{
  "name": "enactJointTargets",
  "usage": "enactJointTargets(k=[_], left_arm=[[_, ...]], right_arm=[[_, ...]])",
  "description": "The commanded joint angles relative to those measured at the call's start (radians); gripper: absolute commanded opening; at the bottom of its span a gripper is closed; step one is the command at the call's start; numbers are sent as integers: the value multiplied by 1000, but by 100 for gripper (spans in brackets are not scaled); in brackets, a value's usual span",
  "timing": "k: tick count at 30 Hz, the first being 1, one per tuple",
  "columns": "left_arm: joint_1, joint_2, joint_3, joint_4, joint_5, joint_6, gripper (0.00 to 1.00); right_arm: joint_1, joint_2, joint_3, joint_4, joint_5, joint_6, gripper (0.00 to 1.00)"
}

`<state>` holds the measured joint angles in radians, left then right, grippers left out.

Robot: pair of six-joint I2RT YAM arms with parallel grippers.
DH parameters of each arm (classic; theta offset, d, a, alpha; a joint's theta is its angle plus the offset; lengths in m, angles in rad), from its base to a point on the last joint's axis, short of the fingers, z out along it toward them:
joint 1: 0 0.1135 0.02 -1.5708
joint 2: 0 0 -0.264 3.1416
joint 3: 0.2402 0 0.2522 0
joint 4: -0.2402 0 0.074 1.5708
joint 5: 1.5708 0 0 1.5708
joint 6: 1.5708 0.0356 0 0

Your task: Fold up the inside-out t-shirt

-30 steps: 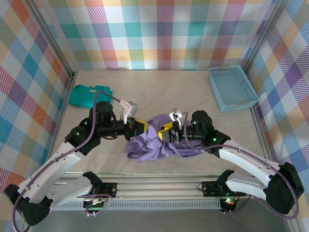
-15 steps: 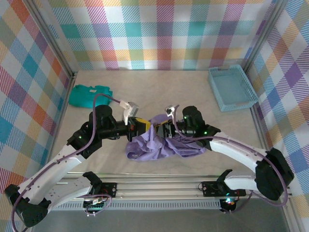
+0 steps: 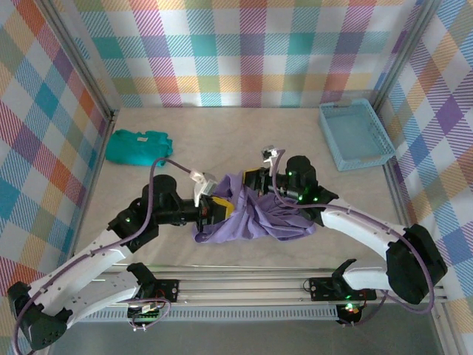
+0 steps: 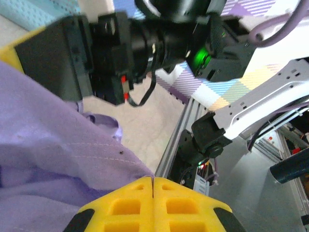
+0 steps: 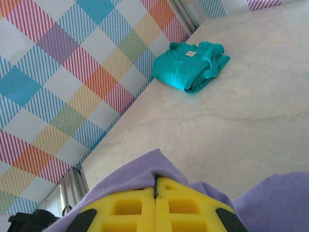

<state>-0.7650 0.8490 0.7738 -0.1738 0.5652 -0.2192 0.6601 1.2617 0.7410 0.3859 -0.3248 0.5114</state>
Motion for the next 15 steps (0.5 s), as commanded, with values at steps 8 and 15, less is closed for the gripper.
enactJointTargets(k=[8, 15], left_arm=[[-32, 125, -42, 57, -47, 20, 9], [-31, 136, -42, 52, -131, -11, 33]], right_arm=[[-43, -181, -66, -130, 4, -258, 0], [-44, -324, -212, -246, 36, -293, 0]])
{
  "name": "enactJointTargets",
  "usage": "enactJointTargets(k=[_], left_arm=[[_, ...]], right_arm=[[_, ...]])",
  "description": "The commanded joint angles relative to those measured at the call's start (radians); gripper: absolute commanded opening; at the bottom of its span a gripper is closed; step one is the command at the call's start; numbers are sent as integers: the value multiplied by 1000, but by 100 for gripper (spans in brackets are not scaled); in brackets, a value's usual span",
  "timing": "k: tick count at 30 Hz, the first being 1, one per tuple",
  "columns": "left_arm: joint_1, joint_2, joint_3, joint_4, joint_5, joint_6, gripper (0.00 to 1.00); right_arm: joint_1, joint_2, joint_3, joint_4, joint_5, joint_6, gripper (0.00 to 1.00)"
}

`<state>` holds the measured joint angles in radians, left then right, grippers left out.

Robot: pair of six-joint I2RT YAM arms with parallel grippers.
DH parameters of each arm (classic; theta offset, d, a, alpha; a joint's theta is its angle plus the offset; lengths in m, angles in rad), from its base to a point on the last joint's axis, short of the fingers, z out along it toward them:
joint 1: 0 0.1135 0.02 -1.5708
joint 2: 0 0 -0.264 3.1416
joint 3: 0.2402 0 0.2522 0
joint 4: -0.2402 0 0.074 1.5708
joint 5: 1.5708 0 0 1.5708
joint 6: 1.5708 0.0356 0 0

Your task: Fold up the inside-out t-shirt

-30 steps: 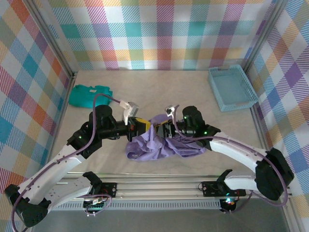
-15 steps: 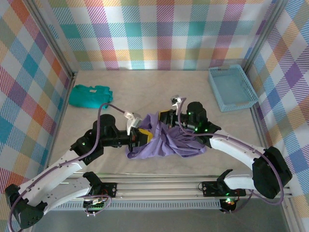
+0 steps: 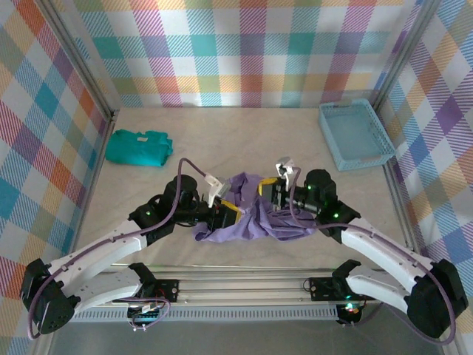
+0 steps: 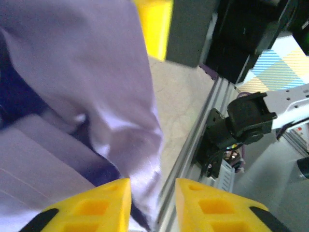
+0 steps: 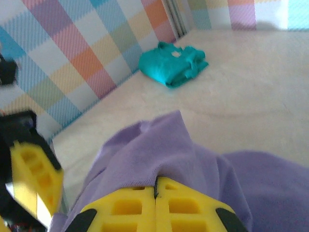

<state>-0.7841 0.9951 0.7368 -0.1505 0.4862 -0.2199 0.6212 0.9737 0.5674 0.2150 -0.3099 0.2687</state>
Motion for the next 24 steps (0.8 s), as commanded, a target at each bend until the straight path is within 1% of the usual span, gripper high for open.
enactJointTargets(k=[1, 6, 8, 10, 13, 15, 20, 24], left_arm=[[-14, -15, -4, 24, -76, -18, 34], [-11, -13, 18, -47, -258, -63, 38], [-11, 13, 35, -77, -281, -67, 40], [-13, 49, 51, -99, -279, -69, 43], [-17, 105, 69, -119, -275, -71, 49], [-25, 148, 84, -119, -258, -60, 53], [-68, 270, 155, -119, -227, -23, 55], [-104, 343, 199, -119, -200, 1, 55]], right_arm=[[-5, -45, -52, -90, 27, -47, 0], [-5, -82, -136, -143, 44, 7, 0], [-5, -84, -154, -165, 73, 41, 0], [-5, -71, -152, -212, 115, 70, 0], [-4, -31, -119, -290, 166, 103, 9], [-4, -7, -87, -350, 199, 122, 12], [-4, 21, -34, -451, 255, 138, 14], [-5, 25, -23, -459, 251, 145, 14]])
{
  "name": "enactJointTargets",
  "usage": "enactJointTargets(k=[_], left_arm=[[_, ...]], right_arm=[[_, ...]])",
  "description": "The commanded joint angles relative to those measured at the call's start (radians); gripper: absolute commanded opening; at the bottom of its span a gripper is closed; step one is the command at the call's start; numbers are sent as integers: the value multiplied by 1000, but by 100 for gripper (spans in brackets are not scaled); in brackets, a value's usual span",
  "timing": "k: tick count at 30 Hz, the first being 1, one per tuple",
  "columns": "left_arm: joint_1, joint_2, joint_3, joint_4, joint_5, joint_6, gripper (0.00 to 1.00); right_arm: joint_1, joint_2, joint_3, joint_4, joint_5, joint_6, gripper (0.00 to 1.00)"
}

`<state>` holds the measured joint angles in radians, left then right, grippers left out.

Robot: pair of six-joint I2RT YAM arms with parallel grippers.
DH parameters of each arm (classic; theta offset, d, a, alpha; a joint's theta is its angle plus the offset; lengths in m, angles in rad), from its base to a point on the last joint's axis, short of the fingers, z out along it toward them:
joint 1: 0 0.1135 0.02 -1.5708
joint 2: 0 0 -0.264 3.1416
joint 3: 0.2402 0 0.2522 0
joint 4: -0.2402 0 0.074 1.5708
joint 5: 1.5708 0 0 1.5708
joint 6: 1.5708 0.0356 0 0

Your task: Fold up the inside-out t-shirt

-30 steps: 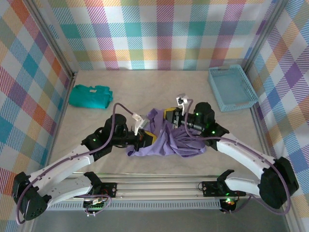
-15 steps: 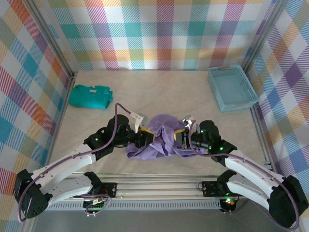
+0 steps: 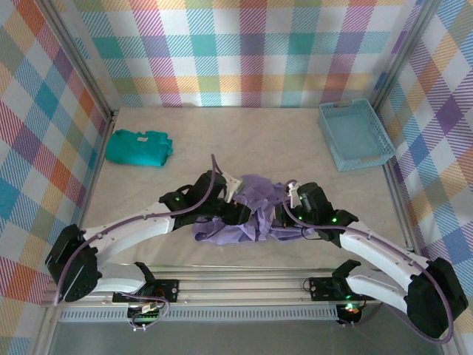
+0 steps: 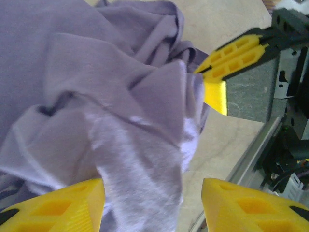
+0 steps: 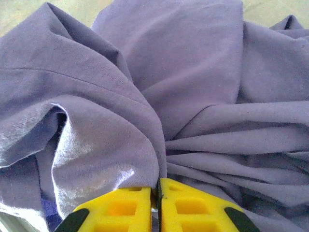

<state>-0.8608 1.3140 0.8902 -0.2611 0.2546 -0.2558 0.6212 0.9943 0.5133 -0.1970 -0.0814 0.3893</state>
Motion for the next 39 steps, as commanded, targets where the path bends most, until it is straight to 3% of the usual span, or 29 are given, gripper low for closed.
enactJointTargets(k=[1, 3, 7, 11, 16, 22, 24, 27, 29, 36, 38, 39], left_arm=[[-33, 41, 52, -7, 23, 39, 55], [-37, 67, 63, -42, 8, 39, 50], [-36, 87, 74, -44, -38, 46, 18], [-24, 73, 73, -48, -12, 71, 1], [49, 14, 58, -53, 207, 70, 0], [165, -48, 51, -70, 499, 3, 0], [189, -52, 57, -105, 543, 9, 0], [198, -47, 76, -162, 551, 36, 0], [203, -44, 83, -174, 538, 39, 0], [209, -66, 101, -204, 404, 38, 0], [213, -84, 98, -195, 370, 29, 0], [217, -97, 97, -201, 335, 26, 0]], right_arm=[[-5, 6, 33, -48, 19, 25, 14], [-3, 7, 42, -62, 19, 20, 17], [-3, -23, 73, -148, 84, -24, 32], [-2, -102, 74, -153, 110, -88, 40], [27, -185, 60, -49, -22, -232, 47], [79, -131, 96, 45, -158, -424, 57], [94, -85, 118, 53, -195, -478, 65], [106, -11, 153, 63, -250, -548, 68], [108, 25, 170, 79, -312, -547, 63], [107, 103, 190, 134, -505, -394, 9], [108, 135, 194, 147, -545, -336, 0], [108, 146, 187, 174, -550, -287, 0]])
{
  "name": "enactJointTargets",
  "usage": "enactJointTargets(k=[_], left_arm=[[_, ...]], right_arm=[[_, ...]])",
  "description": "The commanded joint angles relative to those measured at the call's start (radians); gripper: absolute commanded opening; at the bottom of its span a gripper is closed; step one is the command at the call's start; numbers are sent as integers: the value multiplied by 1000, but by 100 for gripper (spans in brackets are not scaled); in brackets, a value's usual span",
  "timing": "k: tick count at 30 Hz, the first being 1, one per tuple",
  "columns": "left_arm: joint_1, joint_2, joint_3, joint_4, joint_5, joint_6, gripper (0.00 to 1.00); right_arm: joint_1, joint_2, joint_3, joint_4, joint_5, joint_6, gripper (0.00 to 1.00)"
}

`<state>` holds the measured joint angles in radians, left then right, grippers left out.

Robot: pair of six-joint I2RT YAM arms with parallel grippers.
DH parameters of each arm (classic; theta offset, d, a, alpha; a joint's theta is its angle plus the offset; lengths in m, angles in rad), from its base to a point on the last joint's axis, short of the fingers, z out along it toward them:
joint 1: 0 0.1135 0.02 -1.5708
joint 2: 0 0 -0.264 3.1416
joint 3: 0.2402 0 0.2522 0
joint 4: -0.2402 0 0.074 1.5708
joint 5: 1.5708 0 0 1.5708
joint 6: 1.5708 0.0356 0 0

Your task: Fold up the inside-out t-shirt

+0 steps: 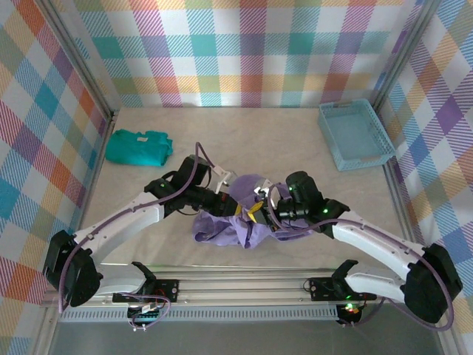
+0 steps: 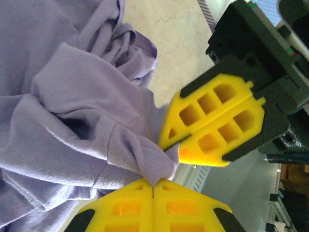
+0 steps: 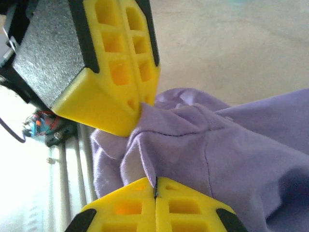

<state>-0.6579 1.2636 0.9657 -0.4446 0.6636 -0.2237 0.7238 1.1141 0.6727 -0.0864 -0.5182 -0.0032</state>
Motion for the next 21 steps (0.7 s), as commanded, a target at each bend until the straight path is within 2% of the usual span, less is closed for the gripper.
enactJointTargets(k=[1, 2, 4, 5, 7, 11, 15, 21], left_arm=[[16, -54, 23, -28, -129, -12, 0], [18, -69, 22, -49, -209, -21, 2], [19, -97, 23, -97, -404, -38, 20], [19, -109, 23, -120, -473, -44, 23], [17, -147, 11, -144, -539, -43, 34], [15, -270, -41, -144, -542, -68, 46], [-8, -367, -94, -143, -493, -85, 52], [-71, -344, -127, -85, -435, -131, 57]], right_arm=[[5, 32, 16, 101, -121, 155, 0], [5, 40, 2, 165, -140, 226, 0], [5, 62, -30, 335, -166, 401, 0], [5, 78, -40, 412, -168, 478, 0], [6, 116, -49, 531, -160, 607, 0], [19, 183, -33, 633, -111, 740, 0], [24, 234, 1, 655, -79, 820, 0], [38, 263, 55, 573, -42, 824, 0]])
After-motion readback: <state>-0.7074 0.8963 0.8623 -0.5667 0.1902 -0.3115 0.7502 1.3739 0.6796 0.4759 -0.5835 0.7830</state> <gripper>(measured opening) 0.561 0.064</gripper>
